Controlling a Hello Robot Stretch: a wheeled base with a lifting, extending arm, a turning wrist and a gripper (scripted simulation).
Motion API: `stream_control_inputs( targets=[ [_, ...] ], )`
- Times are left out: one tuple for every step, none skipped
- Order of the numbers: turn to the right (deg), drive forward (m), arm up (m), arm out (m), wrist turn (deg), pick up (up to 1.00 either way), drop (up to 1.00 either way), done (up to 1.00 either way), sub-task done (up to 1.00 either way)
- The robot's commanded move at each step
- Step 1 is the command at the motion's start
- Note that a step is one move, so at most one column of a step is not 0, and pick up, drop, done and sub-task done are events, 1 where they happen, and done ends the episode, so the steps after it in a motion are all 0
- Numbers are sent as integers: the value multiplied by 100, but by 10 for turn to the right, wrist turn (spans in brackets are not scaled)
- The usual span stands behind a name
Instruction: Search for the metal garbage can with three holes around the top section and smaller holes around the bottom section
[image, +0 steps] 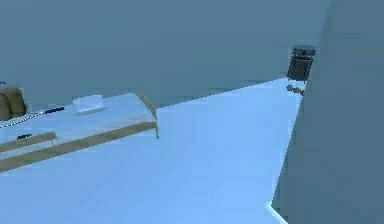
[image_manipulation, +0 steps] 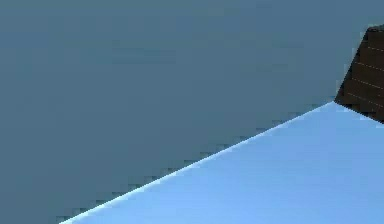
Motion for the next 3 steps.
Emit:
stream_control_inputs(
  targets=[
    [-90, 0, 0, 0, 0, 0, 0, 0, 0],
    [0, 90, 0, 0, 0, 0, 0, 0, 0],
    [-390, 0, 0, 0, 0, 0, 0, 0, 0]
  ],
)
